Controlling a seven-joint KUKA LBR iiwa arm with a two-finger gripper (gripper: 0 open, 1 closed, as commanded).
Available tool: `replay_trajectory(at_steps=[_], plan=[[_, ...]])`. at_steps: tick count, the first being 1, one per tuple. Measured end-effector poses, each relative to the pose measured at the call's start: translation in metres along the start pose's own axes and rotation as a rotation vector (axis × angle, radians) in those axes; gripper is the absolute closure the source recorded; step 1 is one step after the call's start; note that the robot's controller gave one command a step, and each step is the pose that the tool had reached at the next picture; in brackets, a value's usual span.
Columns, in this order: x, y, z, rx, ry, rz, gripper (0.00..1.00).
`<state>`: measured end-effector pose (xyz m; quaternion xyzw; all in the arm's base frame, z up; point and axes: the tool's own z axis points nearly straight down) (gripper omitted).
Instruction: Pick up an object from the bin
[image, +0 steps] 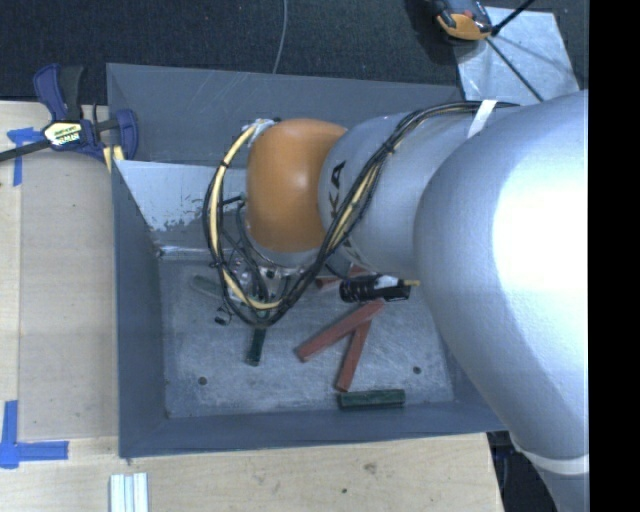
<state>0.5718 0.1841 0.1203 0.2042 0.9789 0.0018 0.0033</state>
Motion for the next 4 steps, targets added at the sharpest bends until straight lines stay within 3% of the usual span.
replay_trajectory(at_steps=[2,4], plan=[[0.002,-0.003,-0.017,0.009,0.012,0.001,1.0],[0.0,-0.001,-0.053,0.001,0.001,0.0,1.0]])
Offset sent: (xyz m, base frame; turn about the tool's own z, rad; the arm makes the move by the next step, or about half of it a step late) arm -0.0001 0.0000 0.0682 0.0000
